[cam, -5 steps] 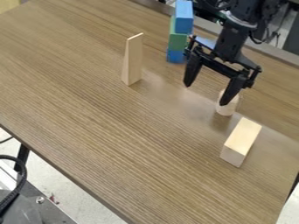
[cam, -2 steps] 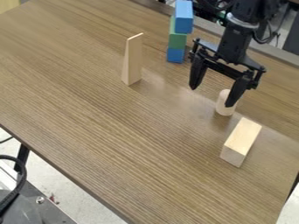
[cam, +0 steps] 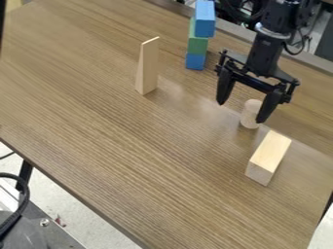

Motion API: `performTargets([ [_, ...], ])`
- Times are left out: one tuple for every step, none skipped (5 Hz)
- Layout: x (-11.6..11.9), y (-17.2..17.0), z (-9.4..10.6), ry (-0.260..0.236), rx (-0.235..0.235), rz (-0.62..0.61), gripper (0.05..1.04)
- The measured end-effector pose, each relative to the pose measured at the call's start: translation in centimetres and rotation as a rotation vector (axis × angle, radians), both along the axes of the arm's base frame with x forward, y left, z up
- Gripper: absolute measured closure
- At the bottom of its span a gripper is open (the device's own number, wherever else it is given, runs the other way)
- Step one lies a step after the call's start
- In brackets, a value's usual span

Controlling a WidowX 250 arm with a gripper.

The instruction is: Put the white cylinder on top of the white rectangle

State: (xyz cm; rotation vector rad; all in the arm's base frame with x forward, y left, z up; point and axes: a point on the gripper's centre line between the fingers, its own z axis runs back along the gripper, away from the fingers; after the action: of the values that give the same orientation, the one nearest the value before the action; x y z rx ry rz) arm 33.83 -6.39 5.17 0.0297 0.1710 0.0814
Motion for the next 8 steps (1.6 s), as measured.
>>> performTargets([
  [0.5,-0.3,-1.3,0.024,-0.016,-0.008,0.083],
  [1.3,-0.4,-1.8,0.026,-0.025,-0.012,0.083],
  [1.8,-0.4,-2.5,0.030,-0.038,-0.022,0.118],
  [2.1,-0.5,-2.6,0.013,-0.056,-0.042,0.416],
  [1.9,-0.6,-2.6,0.029,-0.071,-0.045,0.518],
  [1.0,-1.0,-2.0,0.041,-0.102,-0.057,0.518],
  [-0.4,-1.6,0.1,0.002,-0.116,-0.076,0.519],
  [-1.7,-2.7,1.2,-0.021,-0.119,-0.118,0.519],
])
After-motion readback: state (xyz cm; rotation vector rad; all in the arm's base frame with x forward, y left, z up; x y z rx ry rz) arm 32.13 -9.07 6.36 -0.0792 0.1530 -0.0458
